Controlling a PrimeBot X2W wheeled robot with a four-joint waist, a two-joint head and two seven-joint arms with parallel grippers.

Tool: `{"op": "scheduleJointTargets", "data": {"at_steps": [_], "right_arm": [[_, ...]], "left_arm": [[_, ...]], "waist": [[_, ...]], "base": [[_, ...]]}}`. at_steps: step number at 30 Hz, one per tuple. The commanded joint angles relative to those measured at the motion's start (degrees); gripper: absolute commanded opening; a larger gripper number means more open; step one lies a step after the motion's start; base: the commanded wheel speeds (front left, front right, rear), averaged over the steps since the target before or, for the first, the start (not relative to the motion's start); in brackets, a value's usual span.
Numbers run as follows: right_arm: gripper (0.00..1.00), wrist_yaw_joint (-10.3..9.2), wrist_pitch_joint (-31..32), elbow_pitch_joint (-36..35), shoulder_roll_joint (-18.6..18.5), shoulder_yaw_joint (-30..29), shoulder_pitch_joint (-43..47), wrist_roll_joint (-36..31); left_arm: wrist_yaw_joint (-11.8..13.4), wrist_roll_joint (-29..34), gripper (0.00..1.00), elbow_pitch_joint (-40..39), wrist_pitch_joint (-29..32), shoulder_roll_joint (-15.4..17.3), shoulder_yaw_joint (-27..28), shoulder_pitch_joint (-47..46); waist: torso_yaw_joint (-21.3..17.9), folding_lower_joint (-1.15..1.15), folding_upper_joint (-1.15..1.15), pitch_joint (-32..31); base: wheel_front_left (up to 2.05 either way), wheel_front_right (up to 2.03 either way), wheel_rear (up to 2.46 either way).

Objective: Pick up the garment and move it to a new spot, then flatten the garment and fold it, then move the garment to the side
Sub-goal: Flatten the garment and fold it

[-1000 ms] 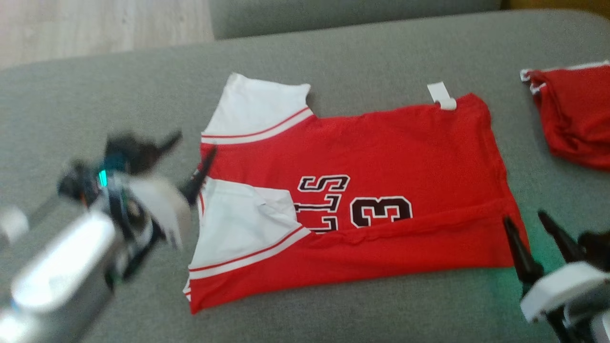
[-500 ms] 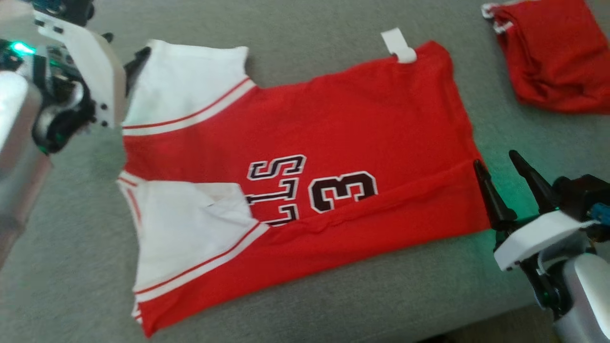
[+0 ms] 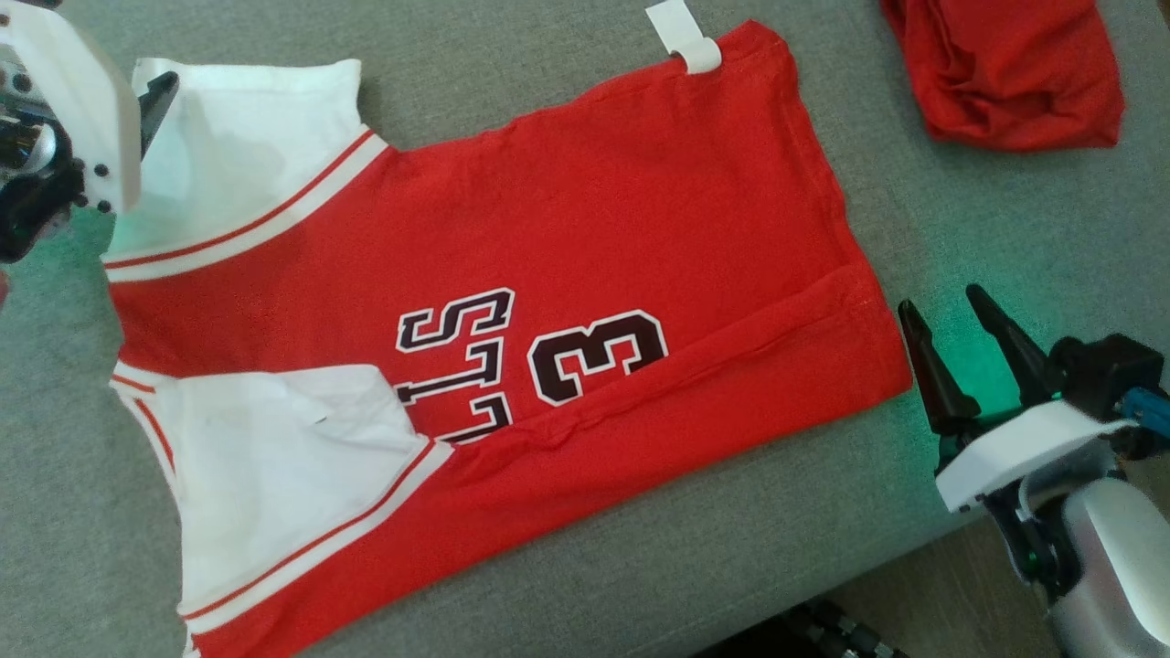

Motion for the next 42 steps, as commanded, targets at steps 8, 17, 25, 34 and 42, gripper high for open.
{"op": "scheduleJointTargets", "data": {"at_steps": [8, 17, 25, 34, 42], "right_arm": [[1.0, -0.04, -1.49, -0.07, -0.59, 1.19, -1.57, 0.68], [1.0, -0.04, -1.75, 0.81, -0.39, 1.34, -2.73, 0.8], [1.0, -0.04, -2.18, 1.62, -0.58, 0.81, -3.7, 1.15], [1.0, -0.04, 4.53, 0.83, -3.69, 3.35, -12.66, 4.58], [1.0, -0.04, 12.59, 10.7, -4.69, 8.95, -25.12, 9.4]], "left_arm": [[-0.29, 0.52, 1.0, 1.54, -0.95, 3.21, 0.7, -4.44], [-0.32, -1.6, 0.38, 1.99, -0.51, 3.43, -1.05, -5.46], [-0.32, -3.12, 0.0, 1.75, -1.89, 4.27, -2.71, -5.73], [-0.32, -5.15, 0.0, -0.18, -4.47, 3.63, -5.4, -5.56], [-0.33, -7.32, 0.0, -4.95, -8.2, 3.34, -8.78, -7.5]], "waist": [[-0.5, -0.01, 0.0, 1.32], [-0.95, -0.01, 0.0, 2.27], [-1.18, -0.01, 0.0, 1.58], [1.4, -0.01, 0.0, -1.39], [6.88, -0.01, 0.0, -2.67]], "base": [[0.0, 0.0, 0.0], [0.0, 0.0, 0.0], [0.0, 0.0, 0.0], [0.0, 0.0, 0.0], [0.0, 0.0, 0.0]]}}
